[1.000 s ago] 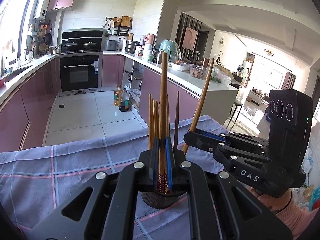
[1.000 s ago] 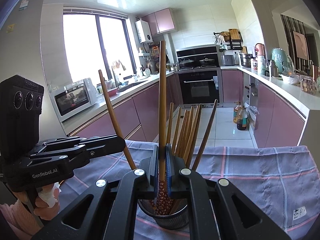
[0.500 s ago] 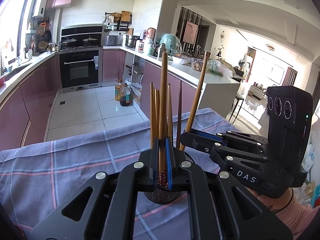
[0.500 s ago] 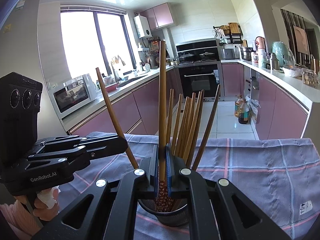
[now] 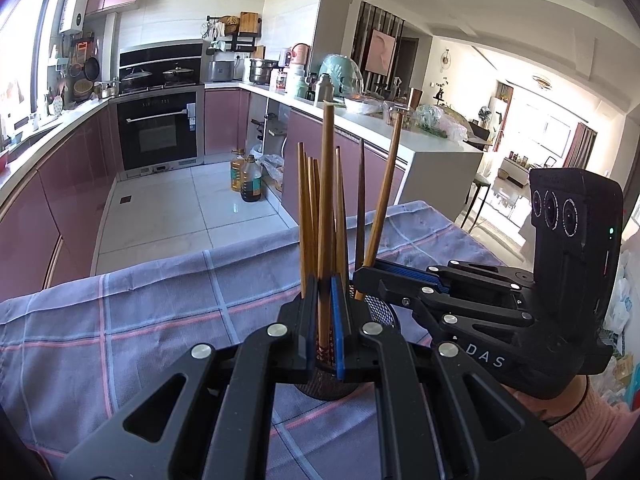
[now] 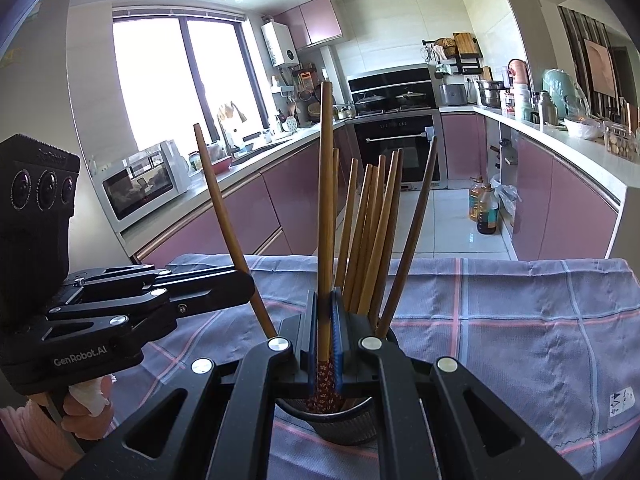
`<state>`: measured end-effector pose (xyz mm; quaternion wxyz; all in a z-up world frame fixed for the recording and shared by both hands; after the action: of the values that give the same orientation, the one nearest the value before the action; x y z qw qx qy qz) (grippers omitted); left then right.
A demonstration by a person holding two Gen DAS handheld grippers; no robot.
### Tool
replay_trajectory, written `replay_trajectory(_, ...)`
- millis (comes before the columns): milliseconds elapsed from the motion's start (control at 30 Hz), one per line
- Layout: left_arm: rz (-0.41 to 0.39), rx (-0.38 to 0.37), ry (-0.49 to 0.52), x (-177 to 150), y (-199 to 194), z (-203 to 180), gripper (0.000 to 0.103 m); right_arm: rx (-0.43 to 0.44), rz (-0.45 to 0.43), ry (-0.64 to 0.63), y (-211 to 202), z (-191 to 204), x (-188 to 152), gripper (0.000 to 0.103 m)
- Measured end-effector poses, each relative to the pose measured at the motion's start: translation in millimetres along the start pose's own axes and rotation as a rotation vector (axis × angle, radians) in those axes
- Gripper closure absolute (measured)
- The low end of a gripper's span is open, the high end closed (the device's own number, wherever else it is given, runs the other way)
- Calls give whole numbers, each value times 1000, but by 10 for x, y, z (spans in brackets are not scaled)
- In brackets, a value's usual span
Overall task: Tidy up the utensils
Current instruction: 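Open the right tool and pull back while the left tool releases its chopstick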
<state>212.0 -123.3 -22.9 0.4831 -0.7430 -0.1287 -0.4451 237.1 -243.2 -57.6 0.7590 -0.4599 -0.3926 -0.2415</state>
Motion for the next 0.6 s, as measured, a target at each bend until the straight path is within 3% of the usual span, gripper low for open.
replay_trajectory(600, 51, 7, -7, -60, 247, 1, 96, 1, 35, 29, 145, -122, -58, 96)
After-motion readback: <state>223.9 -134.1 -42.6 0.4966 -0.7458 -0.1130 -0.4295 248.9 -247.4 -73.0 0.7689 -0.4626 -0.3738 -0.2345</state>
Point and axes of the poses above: each gripper's, at about its wrist camera, not at the fingertips, and y roughly the way its jaws point, z to its left, x to its top, the point moved 8 cm from there along y, roughly the way its jaws point, and after that the axes turned 3 degrees about z, right-handed, at the moved point
